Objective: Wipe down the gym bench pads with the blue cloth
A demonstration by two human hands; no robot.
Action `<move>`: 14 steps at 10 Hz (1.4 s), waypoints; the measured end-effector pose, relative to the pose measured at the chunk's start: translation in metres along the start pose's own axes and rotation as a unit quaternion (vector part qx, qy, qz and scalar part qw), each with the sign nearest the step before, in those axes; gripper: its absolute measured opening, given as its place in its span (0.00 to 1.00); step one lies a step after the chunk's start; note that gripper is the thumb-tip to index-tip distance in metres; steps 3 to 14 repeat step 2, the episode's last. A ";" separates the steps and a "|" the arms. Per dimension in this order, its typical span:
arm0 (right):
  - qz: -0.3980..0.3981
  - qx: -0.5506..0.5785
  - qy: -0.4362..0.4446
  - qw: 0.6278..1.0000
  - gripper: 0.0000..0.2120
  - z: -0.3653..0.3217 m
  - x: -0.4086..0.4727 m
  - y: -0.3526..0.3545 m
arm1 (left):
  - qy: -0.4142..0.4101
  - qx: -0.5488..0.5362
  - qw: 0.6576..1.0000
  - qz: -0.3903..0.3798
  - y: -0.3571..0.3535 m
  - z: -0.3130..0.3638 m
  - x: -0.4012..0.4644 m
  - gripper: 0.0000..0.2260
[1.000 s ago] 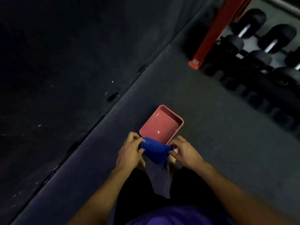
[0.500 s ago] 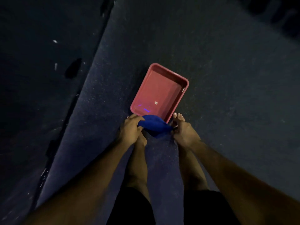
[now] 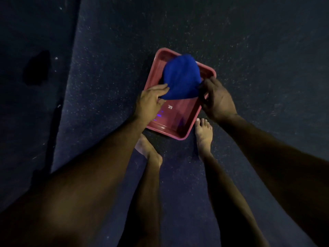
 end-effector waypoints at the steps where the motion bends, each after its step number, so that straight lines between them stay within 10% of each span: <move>1: -0.108 -0.032 0.000 0.994 0.17 0.012 0.005 -0.053 | 0.020 0.049 0.995 -0.088 -0.022 -0.040 0.016 0.26; 2: -0.277 -0.098 0.034 0.955 0.22 0.008 -0.004 -0.087 | 0.066 0.127 0.965 -0.218 -0.037 -0.064 0.011 0.32; 14: -0.277 -0.098 0.034 0.955 0.22 0.008 -0.004 -0.087 | 0.066 0.127 0.965 -0.218 -0.037 -0.064 0.011 0.32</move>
Point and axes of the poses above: each hand's wrist, its own x-axis towards the middle knuckle, its own y-axis out of the back of the hand, z = x × y, the point moved 2 cm from there along x, towards the middle knuckle, and after that the axes turned 10 degrees about -x, right-handed, at the moved point
